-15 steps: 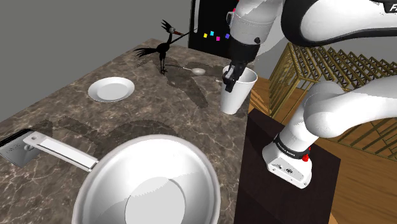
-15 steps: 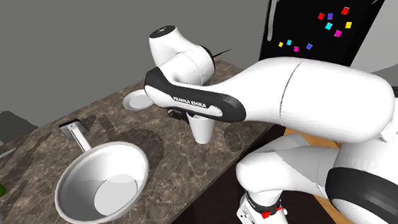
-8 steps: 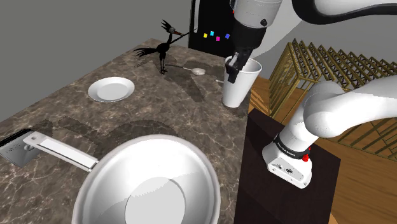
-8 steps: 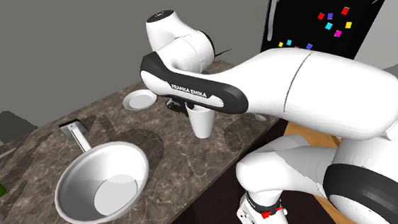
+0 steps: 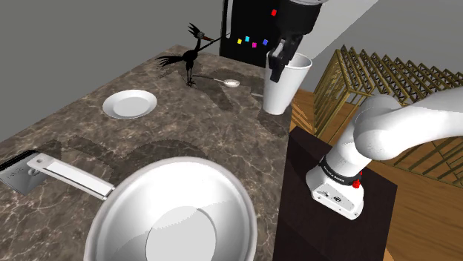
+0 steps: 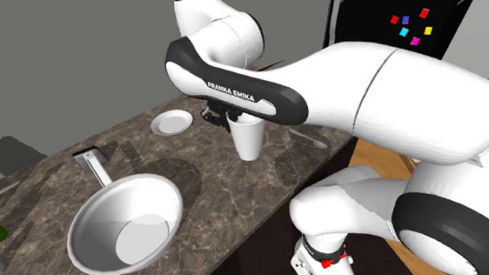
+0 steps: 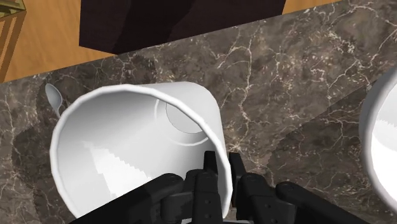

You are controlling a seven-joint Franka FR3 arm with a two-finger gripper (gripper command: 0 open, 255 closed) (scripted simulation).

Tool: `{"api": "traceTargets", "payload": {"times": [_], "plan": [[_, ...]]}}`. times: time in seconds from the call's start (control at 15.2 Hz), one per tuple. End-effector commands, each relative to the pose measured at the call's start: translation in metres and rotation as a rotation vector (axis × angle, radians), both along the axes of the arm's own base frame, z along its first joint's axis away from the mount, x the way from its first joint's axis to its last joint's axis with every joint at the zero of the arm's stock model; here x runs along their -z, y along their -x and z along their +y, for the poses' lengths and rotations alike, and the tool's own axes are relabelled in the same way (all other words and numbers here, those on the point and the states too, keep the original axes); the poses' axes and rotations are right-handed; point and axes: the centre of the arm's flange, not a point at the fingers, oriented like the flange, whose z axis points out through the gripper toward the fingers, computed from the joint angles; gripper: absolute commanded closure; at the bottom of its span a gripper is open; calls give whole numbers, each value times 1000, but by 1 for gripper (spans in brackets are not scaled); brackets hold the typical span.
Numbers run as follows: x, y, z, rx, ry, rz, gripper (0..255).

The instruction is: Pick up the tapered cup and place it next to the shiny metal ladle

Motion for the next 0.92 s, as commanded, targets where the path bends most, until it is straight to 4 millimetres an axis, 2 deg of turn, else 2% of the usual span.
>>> {"api": "traceTargets", "payload": {"times": [0.0, 0.2, 0.86], "plan": [[-11, 1, 0, 0, 0, 0, 255], [-24, 1, 0, 0, 0, 0, 255], [-25, -131, -6, 0, 0, 0, 255]]}}
